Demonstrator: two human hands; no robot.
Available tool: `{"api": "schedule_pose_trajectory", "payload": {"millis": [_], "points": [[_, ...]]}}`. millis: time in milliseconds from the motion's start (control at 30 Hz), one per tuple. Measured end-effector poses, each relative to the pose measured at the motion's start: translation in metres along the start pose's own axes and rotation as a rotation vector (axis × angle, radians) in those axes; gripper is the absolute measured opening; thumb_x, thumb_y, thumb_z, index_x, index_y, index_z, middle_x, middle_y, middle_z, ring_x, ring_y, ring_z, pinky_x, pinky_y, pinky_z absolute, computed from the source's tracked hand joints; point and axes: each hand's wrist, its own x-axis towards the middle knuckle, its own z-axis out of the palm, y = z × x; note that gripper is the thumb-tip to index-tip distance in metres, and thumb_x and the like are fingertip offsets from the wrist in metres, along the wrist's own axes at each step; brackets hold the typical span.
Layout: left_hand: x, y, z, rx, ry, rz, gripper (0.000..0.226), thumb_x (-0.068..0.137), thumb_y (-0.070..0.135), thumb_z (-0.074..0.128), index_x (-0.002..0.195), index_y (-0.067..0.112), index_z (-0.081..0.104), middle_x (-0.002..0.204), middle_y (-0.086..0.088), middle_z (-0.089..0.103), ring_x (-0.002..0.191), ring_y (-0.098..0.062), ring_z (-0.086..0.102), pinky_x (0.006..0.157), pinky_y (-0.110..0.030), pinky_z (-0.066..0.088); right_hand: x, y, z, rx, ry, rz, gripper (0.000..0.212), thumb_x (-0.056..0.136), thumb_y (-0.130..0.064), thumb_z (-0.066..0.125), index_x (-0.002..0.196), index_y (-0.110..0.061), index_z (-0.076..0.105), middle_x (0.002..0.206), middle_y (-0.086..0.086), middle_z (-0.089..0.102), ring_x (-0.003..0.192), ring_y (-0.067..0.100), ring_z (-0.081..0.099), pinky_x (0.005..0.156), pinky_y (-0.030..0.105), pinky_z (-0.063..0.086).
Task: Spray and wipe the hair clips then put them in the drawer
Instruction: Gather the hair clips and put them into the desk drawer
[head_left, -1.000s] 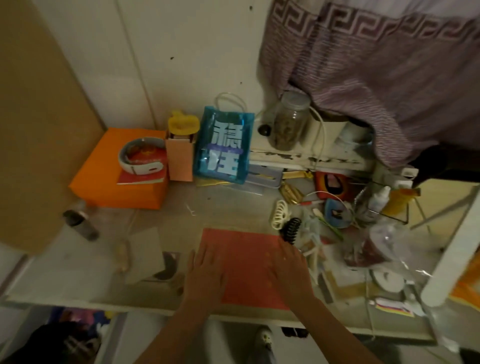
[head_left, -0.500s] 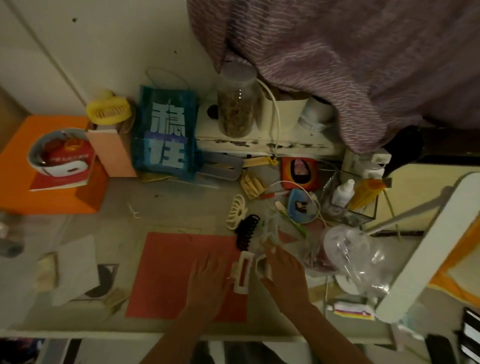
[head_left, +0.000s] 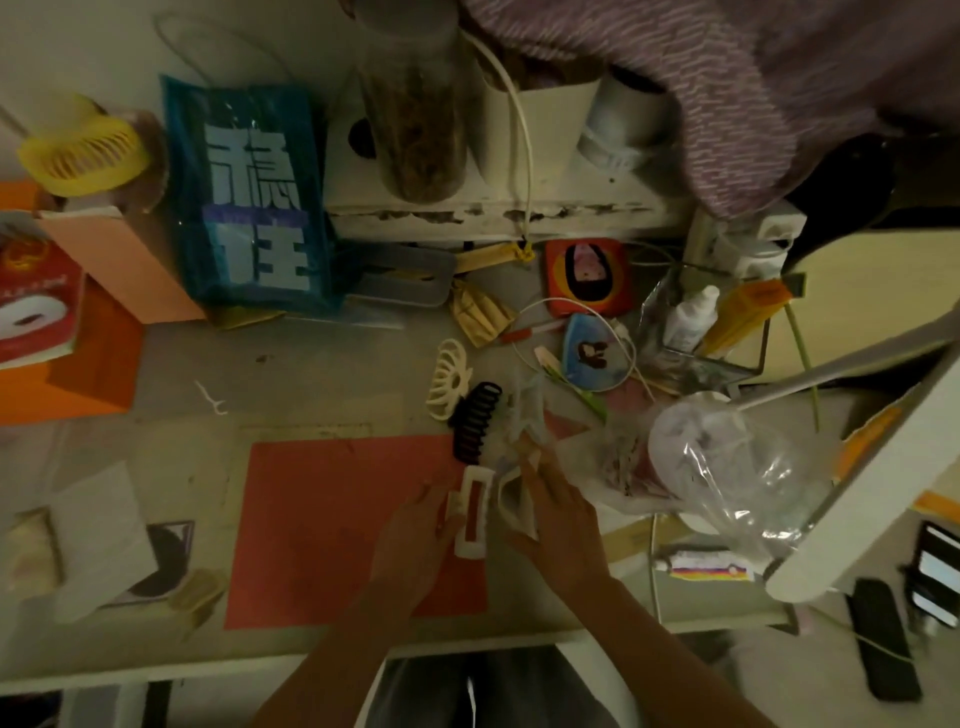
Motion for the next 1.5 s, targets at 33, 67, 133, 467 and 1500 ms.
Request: {"api": "schedule_pose_trajectory", "payload": {"millis": [33, 67, 133, 467, 1500], "points": [[0.001, 0.0, 0.001, -0.035, 0.024, 0.003, 0.037, 0.099, 0.04, 0.041, 0.131, 0.024, 0.05, 0.123, 0.006, 0.058, 0.099, -0.006, 0.058, 0.085, -0.013, 0.041, 0.001, 0.0, 0.002, 0.02, 0.005, 0.004, 0.088, 0.087, -0.049, 0.061, 0.152, -0.027, 0.007, 0.16, -0.001, 0.008, 0.136, 0.019, 0.033, 0.108, 0.029, 0.033], [0.002, 0.001, 0.002, -0.084, 0.051, 0.0, 0.029, 0.098, 0.039, 0.044, 0.121, 0.026, 0.056, 0.111, 0.009, 0.062, 0.086, 0.0, 0.058, 0.075, -0.008, 0.04, 0.002, 0.0, 0.003, 0.043, 0.013, 0.005, 0.087, 0.086, -0.047, 0.063, 0.152, -0.027, 0.009, 0.16, -0.001, 0.008, 0.137, 0.019, 0.032, 0.108, 0.03, 0.033], [0.002, 0.002, 0.005, -0.175, 0.099, -0.02, 0.01, 0.095, 0.037, 0.05, 0.102, 0.036, 0.057, 0.09, 0.016, 0.062, 0.072, 0.006, 0.054, 0.063, -0.006, 0.037, 0.005, 0.0, 0.006, 0.091, 0.029, -0.008, 0.087, 0.086, -0.041, 0.066, 0.152, -0.026, 0.011, 0.159, -0.001, 0.011, 0.138, 0.02, 0.031, 0.109, 0.03, 0.033], [0.004, 0.001, 0.009, -0.369, 0.164, -0.135, 0.016, 0.092, 0.027, 0.06, 0.108, 0.027, 0.066, 0.083, 0.018, 0.061, 0.069, 0.01, 0.054, 0.06, -0.006, 0.04, 0.01, -0.001, 0.012, 0.234, 0.054, -0.013, 0.08, 0.085, -0.025, 0.07, 0.15, -0.025, 0.023, 0.155, 0.005, 0.02, 0.138, 0.02, 0.031, 0.106, 0.027, 0.039], [-0.081, -0.039, -0.088, -1.046, 0.712, -0.228, 0.02, 0.082, 0.014, 0.072, 0.087, 0.032, 0.067, 0.075, 0.012, 0.073, 0.067, -0.006, 0.07, 0.055, -0.014, 0.053, 0.016, -0.121, -0.059, 0.688, 0.027, -0.313, 0.065, 0.079, -0.015, 0.075, 0.135, -0.032, 0.046, 0.128, -0.001, 0.046, 0.112, 0.017, 0.056, 0.087, 0.036, 0.055]]}}
